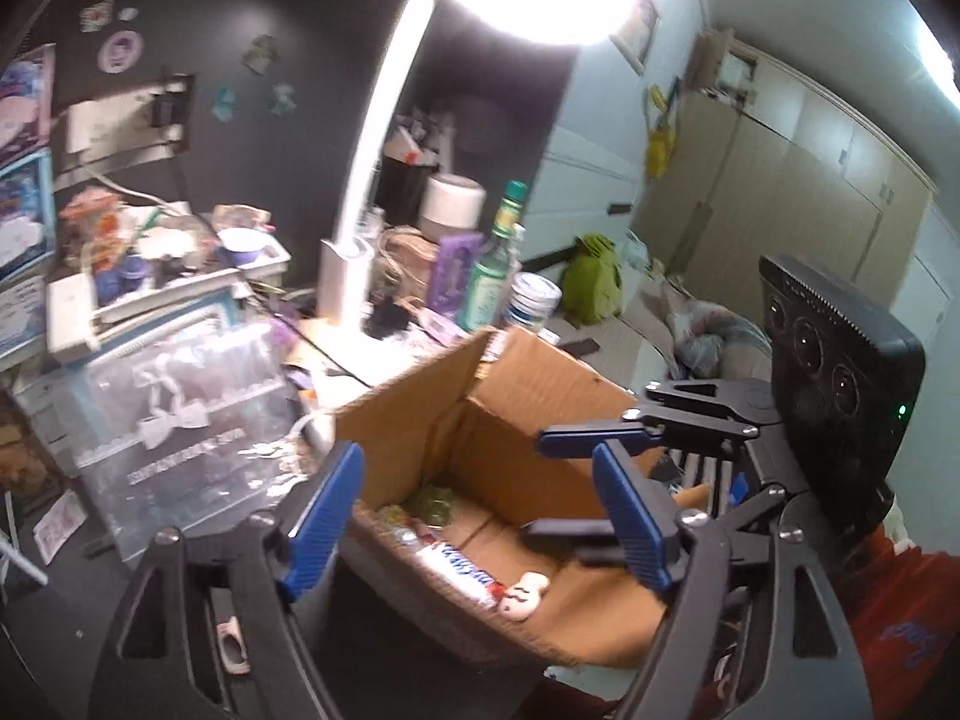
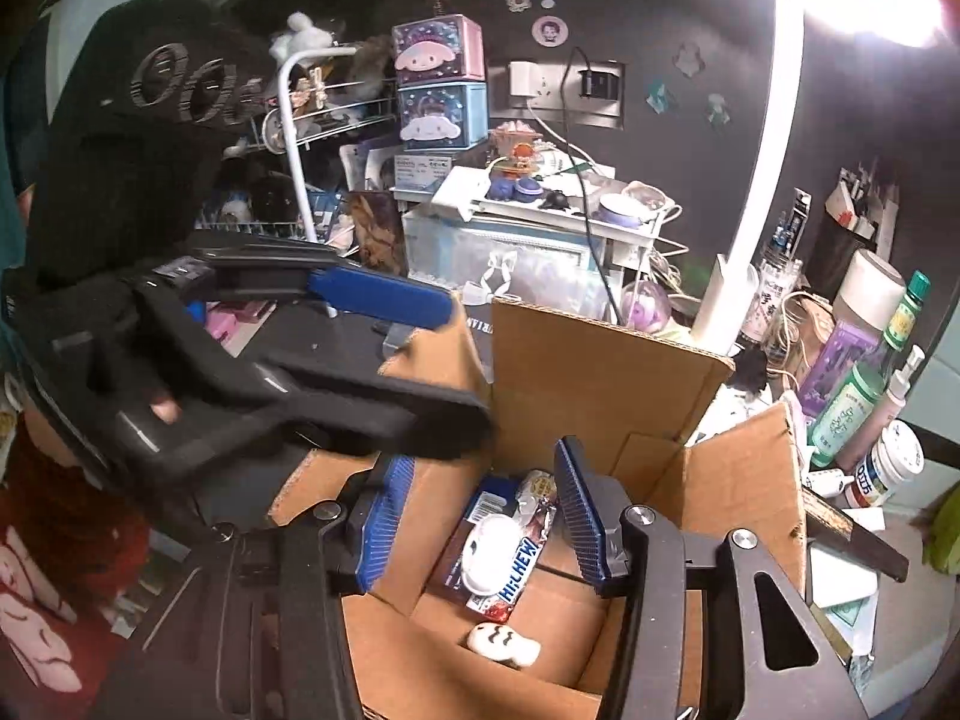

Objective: Organize objects
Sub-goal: 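Carry the white holder into the box and release it, then move the right gripper back to the white flower on the desk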

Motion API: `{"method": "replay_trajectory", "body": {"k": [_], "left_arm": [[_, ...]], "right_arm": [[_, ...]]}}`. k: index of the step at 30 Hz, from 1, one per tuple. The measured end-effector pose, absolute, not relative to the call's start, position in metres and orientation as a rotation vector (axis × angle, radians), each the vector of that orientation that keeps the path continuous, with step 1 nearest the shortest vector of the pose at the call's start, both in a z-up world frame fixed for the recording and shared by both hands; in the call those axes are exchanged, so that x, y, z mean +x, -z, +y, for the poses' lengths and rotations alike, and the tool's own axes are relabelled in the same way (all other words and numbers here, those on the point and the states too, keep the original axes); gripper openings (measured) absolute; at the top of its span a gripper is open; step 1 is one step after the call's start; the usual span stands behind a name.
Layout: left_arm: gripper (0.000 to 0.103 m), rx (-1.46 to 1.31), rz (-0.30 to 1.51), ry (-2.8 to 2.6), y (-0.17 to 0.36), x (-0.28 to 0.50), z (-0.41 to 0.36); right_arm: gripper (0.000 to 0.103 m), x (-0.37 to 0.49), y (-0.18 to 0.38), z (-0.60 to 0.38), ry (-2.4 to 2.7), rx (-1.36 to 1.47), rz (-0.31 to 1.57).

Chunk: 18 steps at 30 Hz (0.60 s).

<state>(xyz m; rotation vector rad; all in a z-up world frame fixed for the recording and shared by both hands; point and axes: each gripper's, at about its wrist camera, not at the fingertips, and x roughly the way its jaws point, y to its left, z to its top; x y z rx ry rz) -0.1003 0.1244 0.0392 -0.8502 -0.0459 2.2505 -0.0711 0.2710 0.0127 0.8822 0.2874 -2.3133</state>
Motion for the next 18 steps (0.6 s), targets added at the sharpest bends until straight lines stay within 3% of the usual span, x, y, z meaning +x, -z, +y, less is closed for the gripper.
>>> {"method": "replay_trajectory", "body": {"k": [18], "left_arm": [[0.085,-0.807,-0.149,-2.556,-0.034,-0.051,-0.016]], "right_arm": [[0.045,-0.046,-0.033,0.198,2.273,0.792,0.363]]}}
